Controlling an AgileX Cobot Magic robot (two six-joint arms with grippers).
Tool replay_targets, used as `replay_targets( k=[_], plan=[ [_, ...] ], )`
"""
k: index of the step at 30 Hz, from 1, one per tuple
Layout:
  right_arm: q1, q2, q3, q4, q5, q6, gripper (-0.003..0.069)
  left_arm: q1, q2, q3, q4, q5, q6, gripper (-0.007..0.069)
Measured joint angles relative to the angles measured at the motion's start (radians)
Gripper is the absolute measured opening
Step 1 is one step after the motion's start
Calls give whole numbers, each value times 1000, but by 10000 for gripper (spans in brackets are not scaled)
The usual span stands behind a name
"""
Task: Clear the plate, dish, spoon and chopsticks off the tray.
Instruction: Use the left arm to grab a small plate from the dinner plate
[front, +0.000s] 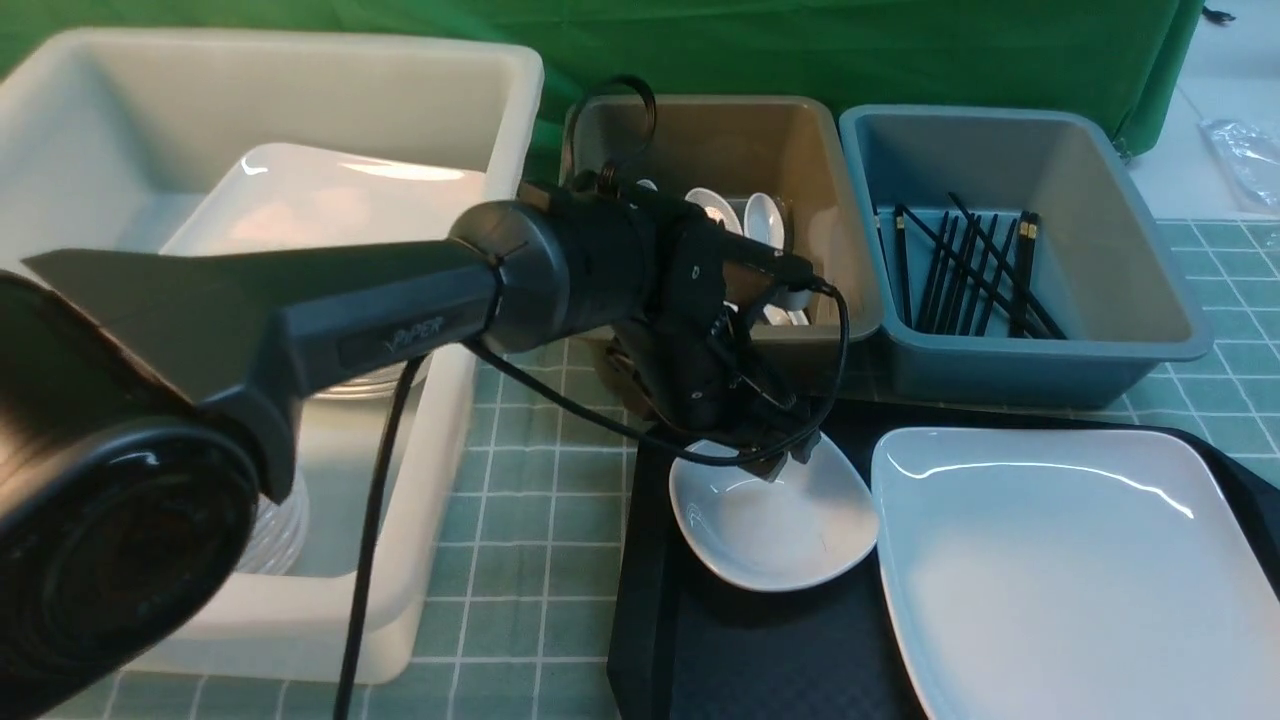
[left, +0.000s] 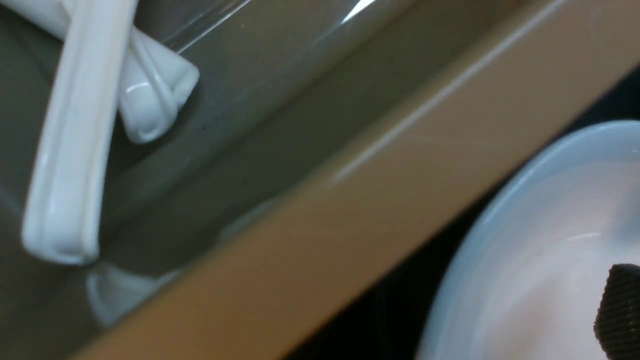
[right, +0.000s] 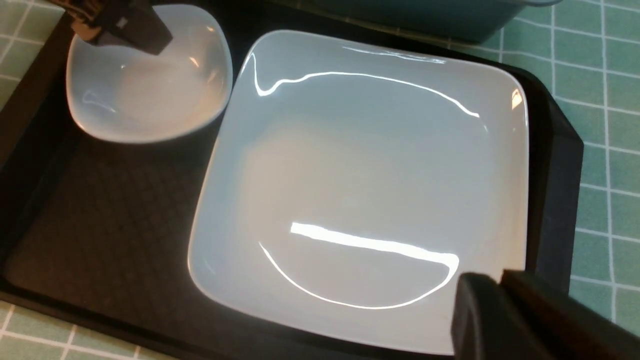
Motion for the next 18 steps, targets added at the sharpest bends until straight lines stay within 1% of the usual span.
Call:
replay_targets(
  k=[4,5,6,8,9,10,11,15,18],
  plan=[
    [0,0,0,0,0,0,89,0,17,-2,-29,1,4,566],
    [0,0,0,0,0,6,89,0,21,-3,-45,13,5,535],
    [0,0,0,0,0,7,89,0,22,-3,-47,18,5,524],
    [0,0,0,0,0,7,89,0,25,-3,-53,48,7,453],
    [0,0,0,0,0,8,89,0,26,-3,-55,80,9,371],
    [0,0,0,0,0,8,89,0,26,-3,-55,80,9,358],
    [0,0,0,0,0,8,90,1,25,-9,-53,127,-7,200],
    [0,0,0,0,0,8,90,5,3,-18,-66,179,-38,120],
    [0,0,0,0,0,8,90,4,-14,-19,-71,224,-50,108]
  ],
)
